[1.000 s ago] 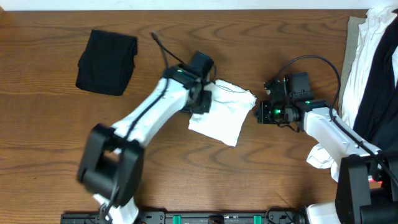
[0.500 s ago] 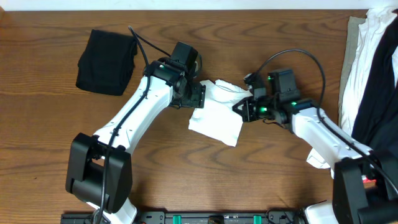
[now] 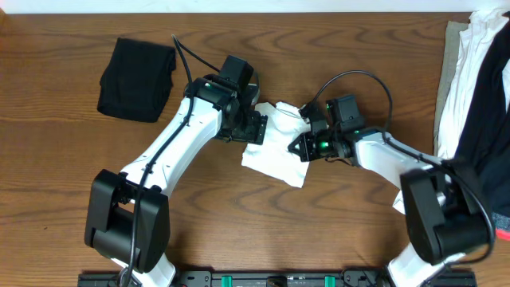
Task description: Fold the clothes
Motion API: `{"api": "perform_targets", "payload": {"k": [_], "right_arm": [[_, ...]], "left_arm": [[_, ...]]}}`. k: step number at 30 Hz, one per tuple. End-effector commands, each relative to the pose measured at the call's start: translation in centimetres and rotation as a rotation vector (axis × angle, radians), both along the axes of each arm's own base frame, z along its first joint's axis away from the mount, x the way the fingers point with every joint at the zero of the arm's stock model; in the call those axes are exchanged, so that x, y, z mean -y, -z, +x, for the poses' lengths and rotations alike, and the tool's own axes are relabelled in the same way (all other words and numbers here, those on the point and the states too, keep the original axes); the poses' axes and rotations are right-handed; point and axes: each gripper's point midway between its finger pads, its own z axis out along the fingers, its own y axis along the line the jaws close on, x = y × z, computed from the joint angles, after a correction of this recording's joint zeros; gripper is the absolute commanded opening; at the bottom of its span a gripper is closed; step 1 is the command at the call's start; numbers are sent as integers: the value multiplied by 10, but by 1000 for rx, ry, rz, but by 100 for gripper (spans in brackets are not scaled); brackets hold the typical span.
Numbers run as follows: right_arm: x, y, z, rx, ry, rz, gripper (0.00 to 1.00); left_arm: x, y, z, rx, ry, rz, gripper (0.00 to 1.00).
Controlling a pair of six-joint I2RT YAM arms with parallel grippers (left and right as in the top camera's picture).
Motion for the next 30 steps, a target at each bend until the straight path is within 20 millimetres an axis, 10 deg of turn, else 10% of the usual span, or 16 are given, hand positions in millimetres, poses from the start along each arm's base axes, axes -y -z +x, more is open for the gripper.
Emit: {"api": "perform_targets", "payload": {"k": [1, 19, 30], "right_arm": [[-4, 15, 0, -45, 6, 0, 1], [-3, 37, -6, -119, 33, -12, 1], [-3, 37, -6, -119, 33, -12, 1]], "left_arm": [[3, 5, -5, -30, 26, -25, 81], [-13, 71, -8, -142, -3, 56, 85], [2, 70, -25, -230, 89, -77, 87]]}}
